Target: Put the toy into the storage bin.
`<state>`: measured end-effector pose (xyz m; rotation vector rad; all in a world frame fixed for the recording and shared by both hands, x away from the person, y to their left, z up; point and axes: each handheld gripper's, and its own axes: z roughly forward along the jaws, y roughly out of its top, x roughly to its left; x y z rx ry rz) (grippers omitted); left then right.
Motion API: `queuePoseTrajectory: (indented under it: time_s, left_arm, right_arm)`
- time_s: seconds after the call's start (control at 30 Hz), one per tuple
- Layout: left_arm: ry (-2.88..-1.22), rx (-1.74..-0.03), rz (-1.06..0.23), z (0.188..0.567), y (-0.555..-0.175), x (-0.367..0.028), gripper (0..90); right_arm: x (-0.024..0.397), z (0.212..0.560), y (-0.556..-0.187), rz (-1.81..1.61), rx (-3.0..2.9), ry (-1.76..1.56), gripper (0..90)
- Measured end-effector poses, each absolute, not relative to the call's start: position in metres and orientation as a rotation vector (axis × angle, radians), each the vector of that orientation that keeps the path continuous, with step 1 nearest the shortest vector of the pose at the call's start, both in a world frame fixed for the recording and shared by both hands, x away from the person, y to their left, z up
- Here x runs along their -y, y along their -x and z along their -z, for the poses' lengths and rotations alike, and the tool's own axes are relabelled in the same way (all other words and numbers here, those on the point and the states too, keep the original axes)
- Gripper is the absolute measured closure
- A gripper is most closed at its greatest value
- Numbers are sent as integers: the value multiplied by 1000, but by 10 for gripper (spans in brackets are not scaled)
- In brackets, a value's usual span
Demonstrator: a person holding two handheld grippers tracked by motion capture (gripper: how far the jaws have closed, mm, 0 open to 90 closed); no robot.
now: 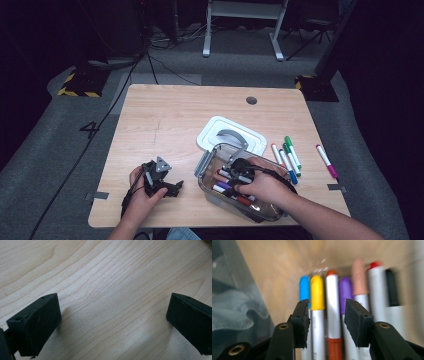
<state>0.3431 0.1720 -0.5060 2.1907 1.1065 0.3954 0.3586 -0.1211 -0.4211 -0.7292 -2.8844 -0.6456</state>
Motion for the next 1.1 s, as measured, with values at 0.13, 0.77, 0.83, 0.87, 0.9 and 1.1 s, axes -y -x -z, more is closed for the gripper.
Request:
queuePoseTrajectory:
  time_s: [0.13,0.77,0.83,0.87,0.9,1.1]
  left_arm:
    - [-2190,-1107,-395,506,-343,-172,1]
    - [-2193,-1104,-397,506,-342,-173,2]
    - [-2195,-1097,-401,506,-341,-174,2]
    - [-2197,-1091,-395,506,-340,-176,2]
    - [-2197,-1091,-395,506,-340,-176,3]
    - [-2195,-1101,-401,506,-338,-178,3]
  right_arm:
    - [138,397,-364,771,2911,781,543]
    - [239,335,-393,1140,2884,1258,538]
    - [250,336,-398,1146,2852,1316,542]
    - [259,339,-403,1145,2834,1363,544]
    - [259,339,-403,1145,2834,1363,544]
    - [286,356,-422,1096,2792,1522,557]
